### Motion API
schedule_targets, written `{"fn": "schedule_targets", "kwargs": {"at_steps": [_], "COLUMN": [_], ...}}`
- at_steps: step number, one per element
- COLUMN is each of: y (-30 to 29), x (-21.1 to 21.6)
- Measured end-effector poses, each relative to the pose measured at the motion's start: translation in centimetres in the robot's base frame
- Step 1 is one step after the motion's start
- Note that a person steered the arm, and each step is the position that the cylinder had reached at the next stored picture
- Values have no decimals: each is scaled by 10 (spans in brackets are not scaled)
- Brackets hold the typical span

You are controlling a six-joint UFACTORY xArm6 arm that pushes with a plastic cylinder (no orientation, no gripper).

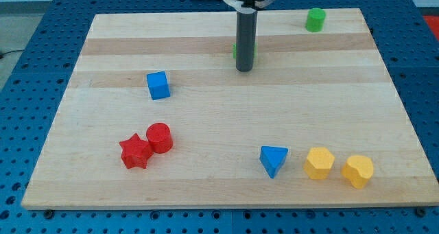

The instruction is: Push green star below the green circle

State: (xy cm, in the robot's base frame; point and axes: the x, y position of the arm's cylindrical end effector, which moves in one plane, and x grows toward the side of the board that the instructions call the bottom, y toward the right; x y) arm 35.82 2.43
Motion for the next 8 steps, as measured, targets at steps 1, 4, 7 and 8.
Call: {"fn": "schedule_targets", "kwargs": {"at_steps": [1, 4, 7, 8], "y": [-19, 46, 11, 66], "x": [-18, -37, -74, -79]}}
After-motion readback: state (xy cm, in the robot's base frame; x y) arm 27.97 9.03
